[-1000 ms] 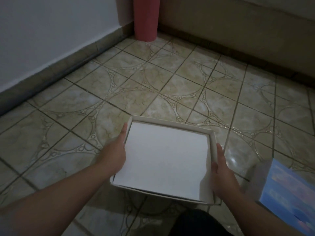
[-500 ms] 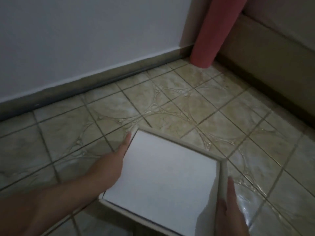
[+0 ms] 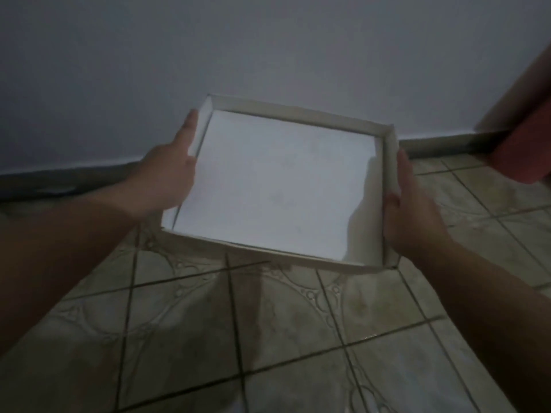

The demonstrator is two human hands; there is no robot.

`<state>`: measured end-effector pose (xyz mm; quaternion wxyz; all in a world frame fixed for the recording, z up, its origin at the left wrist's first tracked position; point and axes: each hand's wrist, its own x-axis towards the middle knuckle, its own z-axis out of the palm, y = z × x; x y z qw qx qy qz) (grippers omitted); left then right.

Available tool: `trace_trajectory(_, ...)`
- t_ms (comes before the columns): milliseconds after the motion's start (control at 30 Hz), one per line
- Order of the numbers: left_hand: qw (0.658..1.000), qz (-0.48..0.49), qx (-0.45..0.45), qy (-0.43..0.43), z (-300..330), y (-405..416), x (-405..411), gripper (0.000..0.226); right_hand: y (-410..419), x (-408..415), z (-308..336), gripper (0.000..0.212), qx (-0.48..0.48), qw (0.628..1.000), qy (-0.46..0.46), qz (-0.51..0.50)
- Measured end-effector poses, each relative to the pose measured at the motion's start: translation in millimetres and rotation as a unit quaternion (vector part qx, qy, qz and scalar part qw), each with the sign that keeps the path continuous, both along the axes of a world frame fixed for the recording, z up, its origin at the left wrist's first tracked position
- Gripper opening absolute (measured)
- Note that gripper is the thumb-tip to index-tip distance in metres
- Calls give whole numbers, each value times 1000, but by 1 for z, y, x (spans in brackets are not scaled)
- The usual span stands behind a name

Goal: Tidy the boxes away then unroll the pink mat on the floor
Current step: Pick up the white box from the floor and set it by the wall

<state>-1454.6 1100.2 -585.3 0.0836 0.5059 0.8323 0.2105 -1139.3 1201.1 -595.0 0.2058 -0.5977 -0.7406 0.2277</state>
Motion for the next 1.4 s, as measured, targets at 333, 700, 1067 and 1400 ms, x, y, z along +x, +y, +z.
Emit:
trace_trajectory(333,987,146,-42,-44,-34,-89,-131,64,-4,-184,-44,68,-23,987,-36,153)
trace_trajectory(700,983,172,-62,-25,-100,-113,-221,61,-9,-274,-94,71,-69,975,-77,195)
trace_trajectory(1067,976,182,-98,-64,-126,-93,-208,63,0,-273,-122,68,-120,972,-79,185)
trace_trajectory(1400,970,214,-96,-59,-119,-87,-199,61,4,-264,-111,68,-304,931,82,184)
